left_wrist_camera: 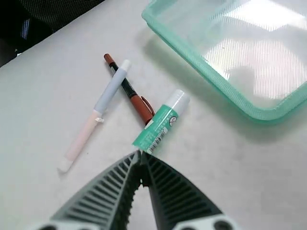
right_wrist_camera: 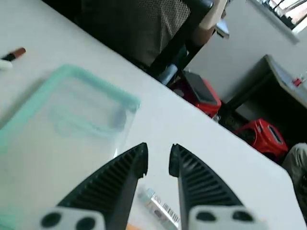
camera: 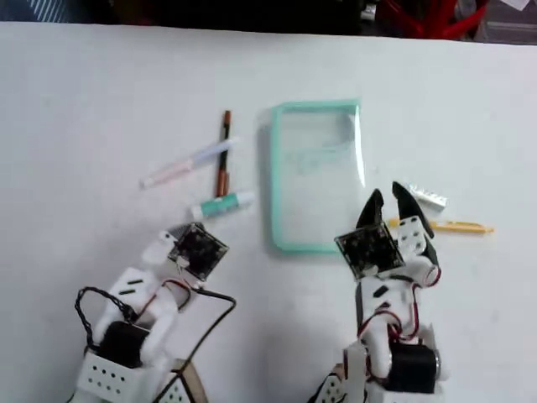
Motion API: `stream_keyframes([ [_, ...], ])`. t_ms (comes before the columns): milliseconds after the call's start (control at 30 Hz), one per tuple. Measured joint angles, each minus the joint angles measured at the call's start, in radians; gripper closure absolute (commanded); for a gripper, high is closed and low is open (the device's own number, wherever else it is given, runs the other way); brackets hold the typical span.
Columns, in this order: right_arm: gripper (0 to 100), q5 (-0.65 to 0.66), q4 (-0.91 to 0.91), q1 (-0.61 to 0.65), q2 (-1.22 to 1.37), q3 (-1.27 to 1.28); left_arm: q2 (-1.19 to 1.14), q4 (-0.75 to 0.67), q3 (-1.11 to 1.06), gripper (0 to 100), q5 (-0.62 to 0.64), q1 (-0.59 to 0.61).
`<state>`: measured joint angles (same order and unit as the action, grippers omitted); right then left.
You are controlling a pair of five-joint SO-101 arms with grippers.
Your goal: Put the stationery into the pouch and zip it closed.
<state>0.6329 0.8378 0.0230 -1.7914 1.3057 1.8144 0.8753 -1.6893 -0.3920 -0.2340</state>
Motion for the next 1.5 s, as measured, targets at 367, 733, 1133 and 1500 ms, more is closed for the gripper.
stream_keyframes([
  [367, 90.7, -0.002, 0.003, 0.051, 0.514, -0.37, 0.0, -0.023, -0.006, 98, 0.0, 0.0],
  [733, 90.1, -0.278, 0.382, 0.06, 1.53, -1.318, 0.0, -0.023, -0.006, 98, 0.0, -0.02],
  [1133, 72.3, -0.77, 0.46, 0.058, 2.519, -2.335, 0.0, -0.023, -0.006, 98, 0.0, -0.04],
  [1500, 72.1, -0.783, 0.321, 0.048, 3.139, -2.903, 0.0, -0.023, -0.006, 98, 0.0, -0.041],
])
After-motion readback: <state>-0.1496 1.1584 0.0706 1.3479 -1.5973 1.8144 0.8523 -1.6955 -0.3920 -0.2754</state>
